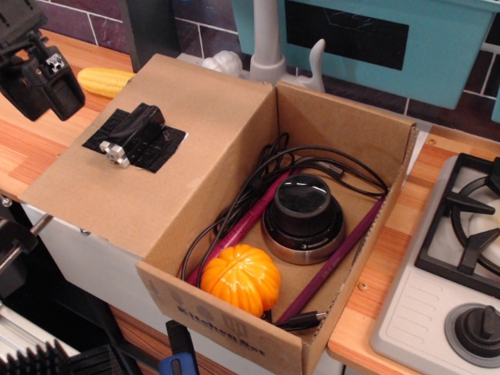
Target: Close brown1fbox flap
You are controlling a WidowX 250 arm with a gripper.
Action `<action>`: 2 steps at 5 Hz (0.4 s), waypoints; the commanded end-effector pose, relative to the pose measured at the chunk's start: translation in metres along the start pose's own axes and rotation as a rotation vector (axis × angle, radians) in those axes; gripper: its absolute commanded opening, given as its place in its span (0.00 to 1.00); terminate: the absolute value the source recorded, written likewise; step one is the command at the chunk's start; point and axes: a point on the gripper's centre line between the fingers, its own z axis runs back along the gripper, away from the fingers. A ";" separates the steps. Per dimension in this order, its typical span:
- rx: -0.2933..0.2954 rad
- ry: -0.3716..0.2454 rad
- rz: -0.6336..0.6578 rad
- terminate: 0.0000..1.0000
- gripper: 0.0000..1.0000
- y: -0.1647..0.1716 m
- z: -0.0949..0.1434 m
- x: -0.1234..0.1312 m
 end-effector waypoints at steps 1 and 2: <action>-0.044 -0.033 -0.006 0.00 1.00 0.013 -0.001 -0.005; -0.073 -0.050 0.004 0.00 1.00 0.012 -0.008 -0.011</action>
